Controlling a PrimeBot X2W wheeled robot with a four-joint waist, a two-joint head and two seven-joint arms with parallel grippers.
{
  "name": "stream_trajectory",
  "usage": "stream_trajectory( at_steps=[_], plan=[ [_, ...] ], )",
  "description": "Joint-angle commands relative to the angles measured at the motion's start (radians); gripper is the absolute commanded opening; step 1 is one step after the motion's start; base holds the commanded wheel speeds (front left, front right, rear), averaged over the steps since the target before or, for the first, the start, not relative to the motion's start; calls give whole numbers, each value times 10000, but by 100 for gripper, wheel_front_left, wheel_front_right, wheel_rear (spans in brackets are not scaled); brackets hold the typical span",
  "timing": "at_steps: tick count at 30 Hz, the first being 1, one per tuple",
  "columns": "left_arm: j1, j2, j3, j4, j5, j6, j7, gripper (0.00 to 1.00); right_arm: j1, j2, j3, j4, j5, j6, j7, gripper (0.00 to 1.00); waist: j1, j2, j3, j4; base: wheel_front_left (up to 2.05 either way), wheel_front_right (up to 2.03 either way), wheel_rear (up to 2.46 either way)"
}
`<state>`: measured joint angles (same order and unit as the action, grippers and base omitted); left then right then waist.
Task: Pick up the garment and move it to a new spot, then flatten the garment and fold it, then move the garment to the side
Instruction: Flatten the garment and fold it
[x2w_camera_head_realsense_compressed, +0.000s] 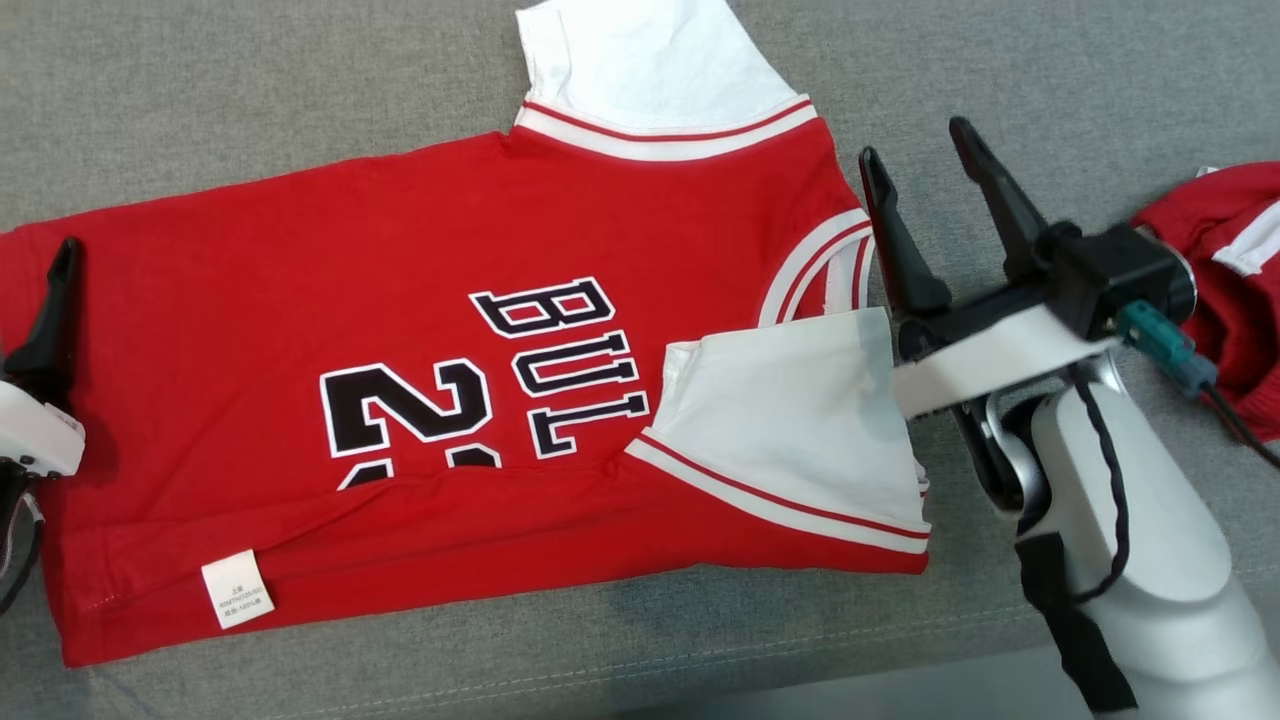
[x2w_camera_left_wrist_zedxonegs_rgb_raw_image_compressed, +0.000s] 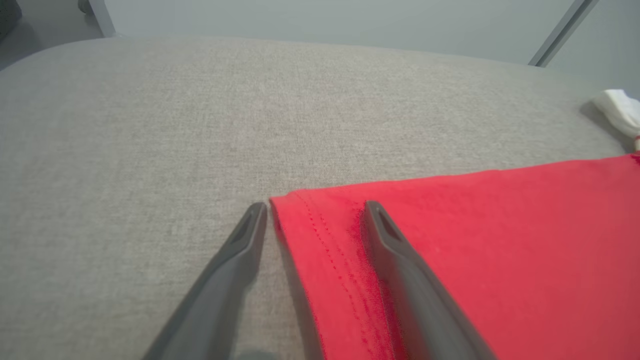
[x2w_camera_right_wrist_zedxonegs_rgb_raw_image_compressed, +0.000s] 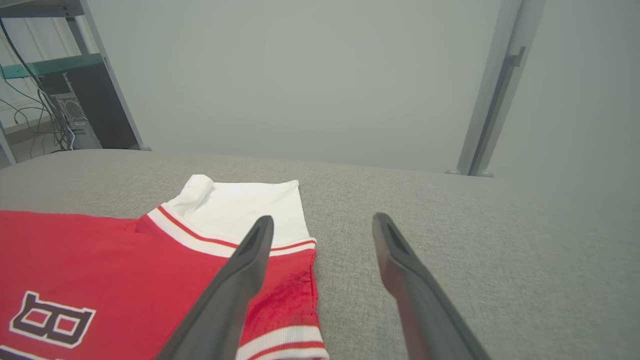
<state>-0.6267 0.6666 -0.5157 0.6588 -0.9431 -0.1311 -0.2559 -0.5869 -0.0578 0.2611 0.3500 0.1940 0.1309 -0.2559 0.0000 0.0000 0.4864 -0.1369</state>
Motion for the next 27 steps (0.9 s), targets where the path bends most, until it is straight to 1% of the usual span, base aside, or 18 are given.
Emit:
stream_trajectory(
  at_steps=[1, 7, 8, 9, 10, 13, 16, 17, 21, 27],
  plan=[
    [-440, 706, 209, -109, -286, 5, -59, 100, -550, 75, 81, -124, -150, -2, 109, 100, 0, 0, 241, 52, 0, 0, 0],
    [-900, 911, -453, -390, -919, 4, -59, 100, -2018, 75, -78, 103, -539, -2, 981, 100, 0, 0, 844, 366, 0, 0, 0],
    [-974, 926, -585, -472, -1052, 4, -59, 80, -2240, 75, -107, 152, -585, -2, 1158, 100, 0, 0, 944, 435, 0, 0, 0],
    [-1045, 945, -717, -562, -1149, 4, -59, 37, -2448, 75, -123, 226, -632, -2, 1367, 100, 0, 0, 1033, 510, 0, 0, 0],
    [-1125, 969, -842, -664, -1189, 4, -59, 0, -2660, 75, -166, 302, -665, -2, 1545, 100, 0, 0, 1110, 593, 0, 0, 0],
    [-1392, 910, -1147, -1308, -1210, 4, -59, 0, -3498, 76, -462, 747, -796, -2, 2148, 100, 0, 0, 1380, 982, 0, 0, 0],
    [-1427, 702, -1105, -1878, -1050, 4, -59, 0, -4011, 76, -677, 1196, -811, -2, 2515, 100, 0, 0, 1551, 1350, 0, 0, 0],
    [-1427, 702, -1105, -1878, -1050, 4, -59, 0, -4011, 76, -677, 1196, -811, -2, 2515, 100, 0, 0, 1551, 1350, 0, 0, 0],
    [-1400, 353, -716, -2516, -591, 4, -59, 0, -4665, 76, -977, 1928, -840, -2, 2939, 100, 0, 0, 1790, 1824, 0, 0, 0],
    [-1448, -210, -353, -3000, -86, 4, -59, 0, -5436, 76, -1284, 3122, -880, -2, 3451, 100, 0, 0, 2050, 2395, 0, 0, 0]
  ],
)
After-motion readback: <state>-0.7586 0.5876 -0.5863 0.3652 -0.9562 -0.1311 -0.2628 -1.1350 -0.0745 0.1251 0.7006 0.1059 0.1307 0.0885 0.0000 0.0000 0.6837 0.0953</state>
